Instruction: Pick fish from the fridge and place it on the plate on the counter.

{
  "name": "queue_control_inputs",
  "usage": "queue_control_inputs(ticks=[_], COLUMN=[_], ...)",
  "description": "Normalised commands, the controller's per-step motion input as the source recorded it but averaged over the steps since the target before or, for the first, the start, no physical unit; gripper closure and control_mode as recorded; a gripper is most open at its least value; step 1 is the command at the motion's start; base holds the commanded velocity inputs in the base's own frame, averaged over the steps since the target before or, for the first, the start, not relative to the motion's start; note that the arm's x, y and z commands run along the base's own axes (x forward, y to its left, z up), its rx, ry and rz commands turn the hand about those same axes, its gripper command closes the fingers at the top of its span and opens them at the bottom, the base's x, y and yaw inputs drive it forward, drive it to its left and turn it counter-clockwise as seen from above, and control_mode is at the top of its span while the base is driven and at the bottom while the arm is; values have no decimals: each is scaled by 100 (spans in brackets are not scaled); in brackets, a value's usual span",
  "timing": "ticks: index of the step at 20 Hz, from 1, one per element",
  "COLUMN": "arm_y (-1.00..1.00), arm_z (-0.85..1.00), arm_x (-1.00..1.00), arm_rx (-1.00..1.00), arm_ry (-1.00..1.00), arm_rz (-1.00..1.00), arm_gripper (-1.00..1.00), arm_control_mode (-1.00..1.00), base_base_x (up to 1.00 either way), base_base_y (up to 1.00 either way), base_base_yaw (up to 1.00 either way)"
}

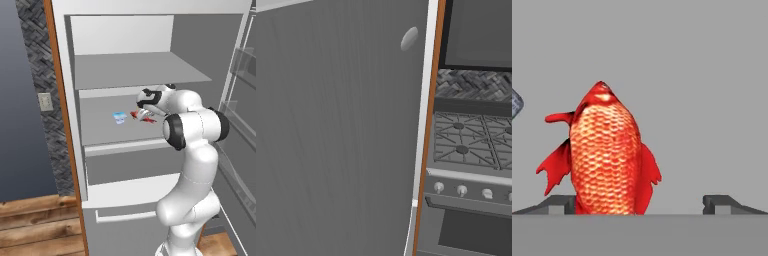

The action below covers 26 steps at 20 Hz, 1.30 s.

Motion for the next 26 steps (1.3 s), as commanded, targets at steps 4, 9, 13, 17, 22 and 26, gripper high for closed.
queue_control_inputs(ticks=[4,9,13,17,22,26], arm_y=[1,13,24,18,8,1], arm_z=[-29,-40,-58,-84,-81,-58], arm_x=[5,-5,-51,-70,-31,-15], arm_rx=[-2,-8,-15,-14,-2,2], arm_ry=[0,0,0,0,-10,-23], arm_rz=[5,6,6,0,-3,-11], arm_gripper=[-100,100,100,100,100,100], arm_control_mode=[-100,-100,-100,-100,-100,-100], base_base_x=[0,0,0,0,0,0], base_base_y=[0,0,0,0,0,0], base_base_yaw=[0,0,0,0,0,0])
